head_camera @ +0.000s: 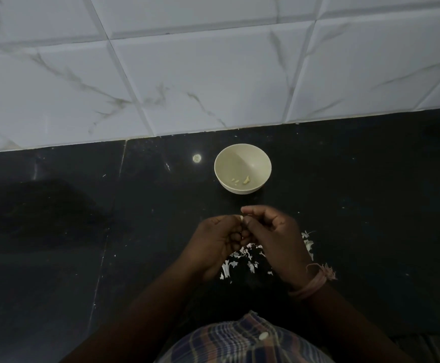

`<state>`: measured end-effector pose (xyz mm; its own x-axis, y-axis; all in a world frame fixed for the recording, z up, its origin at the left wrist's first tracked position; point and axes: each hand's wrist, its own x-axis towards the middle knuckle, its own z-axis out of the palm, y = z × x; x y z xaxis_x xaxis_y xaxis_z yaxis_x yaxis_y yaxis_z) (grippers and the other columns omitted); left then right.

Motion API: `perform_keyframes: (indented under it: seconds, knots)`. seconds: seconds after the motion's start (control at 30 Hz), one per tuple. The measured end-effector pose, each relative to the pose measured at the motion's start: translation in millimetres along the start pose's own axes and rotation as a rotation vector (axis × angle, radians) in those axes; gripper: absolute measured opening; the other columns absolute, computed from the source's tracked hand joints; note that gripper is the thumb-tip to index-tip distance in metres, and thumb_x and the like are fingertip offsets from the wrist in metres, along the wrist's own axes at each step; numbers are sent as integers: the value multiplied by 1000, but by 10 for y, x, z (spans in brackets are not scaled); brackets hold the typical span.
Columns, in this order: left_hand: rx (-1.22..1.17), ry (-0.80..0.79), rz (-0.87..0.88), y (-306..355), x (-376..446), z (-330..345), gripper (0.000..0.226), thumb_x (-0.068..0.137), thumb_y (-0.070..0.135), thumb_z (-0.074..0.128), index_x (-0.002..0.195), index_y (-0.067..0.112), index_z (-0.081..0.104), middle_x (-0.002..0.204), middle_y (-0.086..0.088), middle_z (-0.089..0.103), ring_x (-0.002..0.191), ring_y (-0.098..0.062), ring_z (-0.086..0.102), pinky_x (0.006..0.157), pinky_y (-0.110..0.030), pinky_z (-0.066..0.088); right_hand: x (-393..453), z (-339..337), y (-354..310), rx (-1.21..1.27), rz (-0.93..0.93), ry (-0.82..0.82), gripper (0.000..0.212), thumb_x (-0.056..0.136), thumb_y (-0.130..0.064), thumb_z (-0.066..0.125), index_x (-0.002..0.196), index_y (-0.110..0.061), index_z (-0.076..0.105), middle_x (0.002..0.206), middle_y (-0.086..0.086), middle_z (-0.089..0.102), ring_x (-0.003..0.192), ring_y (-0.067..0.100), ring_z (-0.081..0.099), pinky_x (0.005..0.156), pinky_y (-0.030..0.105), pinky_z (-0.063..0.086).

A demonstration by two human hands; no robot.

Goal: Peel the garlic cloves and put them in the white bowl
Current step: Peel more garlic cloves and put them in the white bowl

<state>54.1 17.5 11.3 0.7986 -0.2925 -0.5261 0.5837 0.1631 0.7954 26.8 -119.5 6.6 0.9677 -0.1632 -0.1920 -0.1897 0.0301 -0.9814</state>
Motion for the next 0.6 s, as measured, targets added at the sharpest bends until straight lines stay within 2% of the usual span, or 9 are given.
perform_keyframes:
  seconds: [0.1,0.2,0.27,0.4,0.53,0.6]
  knots:
    - [-70,-12,-24,-10,12,-9,19,101,8,53,99,-6,66,82,-16,63,67,-16,64,70,-28,50,5,-7,1,2,-21,1,17,95,-1,65,101,-12,76,84,3,76,73,13,71,69,28,58]
    - [-161,-22,-36,-19,-10,-15,19,100,5,55,111,-7,66,81,-12,68,64,-13,67,58,-20,55,18,-15,-2,48,-9,15,14,94,0,65,99,-10,74,81,8,74,67,17,68,61,31,57]
    - [-190,-16,-28,-30,-16,-20,26,98,4,57,119,-10,64,83,-13,69,66,-14,68,59,-20,55,29,-22,13,77,14,27,11,94,1,65,100,-6,71,79,11,73,65,19,66,57,34,57]
    - [-207,21,-18,-33,-12,-35,32,95,3,62,121,-16,61,84,-17,70,67,-17,69,58,-21,55,29,-15,22,72,26,22,9,95,1,63,99,-4,69,76,12,71,65,19,66,57,34,56]
    - [-216,26,34,-64,1,-33,31,83,11,72,108,-6,68,90,-20,70,77,-22,69,69,-29,58,25,-21,-30,-72,-25,41,11,94,-4,66,95,-13,72,74,3,72,64,15,68,60,31,57]
    - [-159,54,83,-76,-8,-32,19,84,10,72,100,0,71,90,-18,73,79,-21,70,71,-28,58,27,-12,-33,-175,-51,78,11,93,-11,68,91,-21,73,78,-1,73,67,14,70,64,32,58]
